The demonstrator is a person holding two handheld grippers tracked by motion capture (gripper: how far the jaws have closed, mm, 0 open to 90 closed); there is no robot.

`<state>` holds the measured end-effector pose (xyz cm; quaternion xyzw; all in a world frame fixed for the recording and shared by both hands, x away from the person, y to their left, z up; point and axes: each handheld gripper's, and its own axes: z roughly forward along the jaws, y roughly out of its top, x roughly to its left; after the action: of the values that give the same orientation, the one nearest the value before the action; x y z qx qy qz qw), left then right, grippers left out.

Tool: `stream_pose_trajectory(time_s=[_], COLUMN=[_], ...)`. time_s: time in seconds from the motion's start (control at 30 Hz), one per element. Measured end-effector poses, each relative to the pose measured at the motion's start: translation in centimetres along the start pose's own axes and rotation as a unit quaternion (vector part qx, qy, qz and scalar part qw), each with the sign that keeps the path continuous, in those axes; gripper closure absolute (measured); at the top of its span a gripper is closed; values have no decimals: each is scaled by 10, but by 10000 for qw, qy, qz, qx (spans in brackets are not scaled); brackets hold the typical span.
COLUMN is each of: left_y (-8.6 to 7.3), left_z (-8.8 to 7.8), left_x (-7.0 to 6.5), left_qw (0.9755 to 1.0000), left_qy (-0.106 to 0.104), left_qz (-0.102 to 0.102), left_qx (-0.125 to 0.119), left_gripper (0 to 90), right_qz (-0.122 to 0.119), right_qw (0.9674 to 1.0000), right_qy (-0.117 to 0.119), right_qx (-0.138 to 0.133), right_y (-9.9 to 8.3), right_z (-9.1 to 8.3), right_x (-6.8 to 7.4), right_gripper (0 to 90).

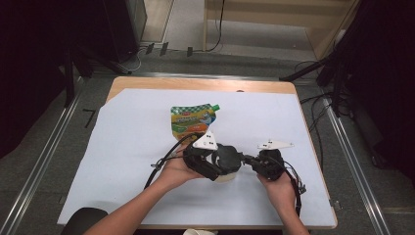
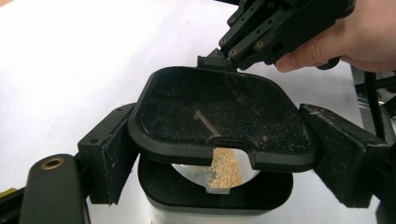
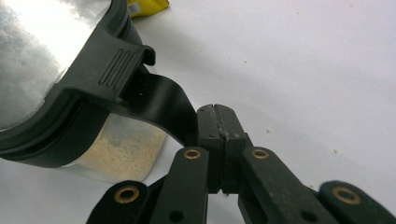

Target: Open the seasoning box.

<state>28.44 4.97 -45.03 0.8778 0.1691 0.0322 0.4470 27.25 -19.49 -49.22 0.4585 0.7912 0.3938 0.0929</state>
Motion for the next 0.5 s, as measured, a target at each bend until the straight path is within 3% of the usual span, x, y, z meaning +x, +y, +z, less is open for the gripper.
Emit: stream_pose_trajectory(time_s=[0.13,0.23,0.3,0.33,0.37,0.4,0.5], left_y=[2,3,5,6,6,7,11], left_z=[0,-1,-3,-4,-6,-6,-7], left_x=[-1,-2,-1,-1,0,-1,-2], left_qw=[10000,10000,9998,9992,9979,9980,9987], left_qy=[29,18,-87,-306,-510,-506,-444], left_qz=[-47,16,-136,-188,-272,-288,-190], left_qx=[77,-1,-100,-181,-286,-266,-134], left_gripper=[170,174,195,219,381,419,422], right_qz=[15,31,37,24,8,10,-30], right_qw=[10000,10000,10000,10000,10000,10000,10000], right_qy=[7,-6,13,2,-8,7,10], right_qx=[1,14,33,34,36,37,32], right_y=[0,-1,-1,-1,-1,-1,-1], right_z=[0,0,-1,-1,-1,-1,-1], right_x=[0,0,1,2,2,2,3], right_gripper=[900,900,900,900,900,900,900])
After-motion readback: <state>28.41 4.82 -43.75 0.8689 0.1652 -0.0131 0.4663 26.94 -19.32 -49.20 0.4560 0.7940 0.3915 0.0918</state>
